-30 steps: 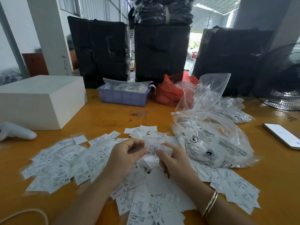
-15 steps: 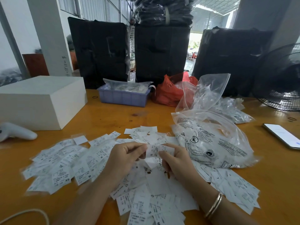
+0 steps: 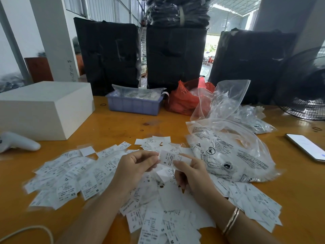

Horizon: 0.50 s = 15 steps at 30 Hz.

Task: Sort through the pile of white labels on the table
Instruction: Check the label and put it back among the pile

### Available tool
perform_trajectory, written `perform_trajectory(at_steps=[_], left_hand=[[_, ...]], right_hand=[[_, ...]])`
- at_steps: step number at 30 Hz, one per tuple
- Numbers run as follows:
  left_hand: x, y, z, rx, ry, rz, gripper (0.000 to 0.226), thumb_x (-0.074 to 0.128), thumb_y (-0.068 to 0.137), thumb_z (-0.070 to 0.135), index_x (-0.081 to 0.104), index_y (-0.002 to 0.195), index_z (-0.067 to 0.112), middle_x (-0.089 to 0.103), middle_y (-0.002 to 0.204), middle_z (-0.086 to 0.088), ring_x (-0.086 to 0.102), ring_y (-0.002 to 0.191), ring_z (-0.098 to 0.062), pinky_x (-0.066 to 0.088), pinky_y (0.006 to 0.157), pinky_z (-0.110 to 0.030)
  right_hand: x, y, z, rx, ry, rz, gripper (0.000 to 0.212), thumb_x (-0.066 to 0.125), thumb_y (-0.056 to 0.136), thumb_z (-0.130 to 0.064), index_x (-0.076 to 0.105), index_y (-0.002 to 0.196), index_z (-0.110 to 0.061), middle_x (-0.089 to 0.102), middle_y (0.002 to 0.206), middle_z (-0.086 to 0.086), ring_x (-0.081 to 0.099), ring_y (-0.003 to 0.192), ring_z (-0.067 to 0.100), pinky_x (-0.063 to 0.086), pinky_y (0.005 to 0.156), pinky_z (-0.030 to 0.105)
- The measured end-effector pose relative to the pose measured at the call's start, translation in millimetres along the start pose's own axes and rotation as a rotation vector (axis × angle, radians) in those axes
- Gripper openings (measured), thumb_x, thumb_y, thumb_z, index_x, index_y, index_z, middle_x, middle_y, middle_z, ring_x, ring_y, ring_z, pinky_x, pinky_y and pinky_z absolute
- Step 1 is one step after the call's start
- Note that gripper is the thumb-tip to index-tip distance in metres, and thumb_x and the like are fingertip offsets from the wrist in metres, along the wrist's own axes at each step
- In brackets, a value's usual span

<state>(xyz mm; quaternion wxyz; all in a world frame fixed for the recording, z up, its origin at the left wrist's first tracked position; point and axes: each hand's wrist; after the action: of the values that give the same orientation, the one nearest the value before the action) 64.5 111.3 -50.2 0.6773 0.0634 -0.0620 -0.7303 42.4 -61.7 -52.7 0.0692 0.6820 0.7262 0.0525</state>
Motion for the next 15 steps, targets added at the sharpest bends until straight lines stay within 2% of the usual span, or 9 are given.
perform_trajectory(at_steps=[2,4,7,10,12,15], left_hand=[[0.3,-0.3,-0.5,0.006,-0.002,0.005,0.026,0.071,0.058,0.039,0.075,0.08,0.025,0.075,0.08,0.002,0.07,0.073,-0.009,0.051,0.062,-0.011],[0.2,-0.4,-1.4,0.006,0.015,0.013,0.022,0.073,0.06,0.038,0.075,0.08,0.026,0.075,0.081,0.003,0.069,0.073,-0.007,0.051,0.062,-0.011],[0.1,0.8,-3.3,0.006,0.036,0.036,0.01,0.076,0.071,0.026,0.074,0.08,0.025,0.074,0.08,0.005,0.068,0.071,-0.006,0.051,0.062,-0.011],[0.2,0.5,-3.6,0.011,0.047,0.057,0.008,0.076,0.074,0.021,0.074,0.081,0.024,0.074,0.079,0.007,0.067,0.069,-0.002,0.048,0.06,-0.008],[0.4,0.2,-3.1,0.015,0.054,0.064,0.008,0.075,0.075,0.02,0.074,0.081,0.025,0.073,0.078,0.009,0.067,0.069,-0.001,0.048,0.06,-0.007],[0.5,0.6,-2.9,0.025,0.084,0.065,0.008,0.075,0.077,0.019,0.073,0.082,0.025,0.073,0.077,0.011,0.065,0.068,0.001,0.047,0.06,-0.007]], right_hand=[[-1.1,0.8,0.8,0.004,0.017,0.015,0.049,0.052,0.094,-0.01,0.06,0.049,-0.025,0.05,0.04,0.005,0.036,0.032,0.013,0.031,0.036,0.021],[-2.6,1.3,1.2,0.003,0.052,0.016,0.052,0.052,0.094,-0.01,0.059,0.044,-0.025,0.049,0.041,0.006,0.036,0.032,0.013,0.03,0.036,0.021],[-2.3,1.0,3.6,-0.003,0.078,-0.021,0.037,0.052,0.093,-0.009,0.061,0.059,-0.02,0.051,0.044,0.009,0.037,0.033,0.014,0.03,0.036,0.02],[-1.2,2.0,6.6,0.001,0.053,-0.056,0.019,0.05,0.094,-0.008,0.059,0.078,-0.011,0.051,0.046,0.008,0.037,0.035,0.016,0.03,0.035,0.021],[-1.5,2.5,7.4,-0.001,0.04,-0.082,0.016,0.049,0.095,-0.007,0.06,0.082,-0.008,0.051,0.045,0.007,0.037,0.035,0.016,0.03,0.036,0.021],[-1.7,1.9,8.1,-0.007,0.037,-0.096,0.023,0.049,0.095,-0.007,0.063,0.079,-0.015,0.05,0.045,0.007,0.036,0.036,0.017,0.03,0.037,0.021]])
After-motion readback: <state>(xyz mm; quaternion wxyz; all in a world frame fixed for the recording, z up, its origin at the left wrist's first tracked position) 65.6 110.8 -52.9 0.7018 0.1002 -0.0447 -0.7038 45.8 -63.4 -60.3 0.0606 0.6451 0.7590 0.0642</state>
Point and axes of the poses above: each hand's wrist, its own y-axis towards the middle knuckle, its own x-axis out of the palm, z = x × y
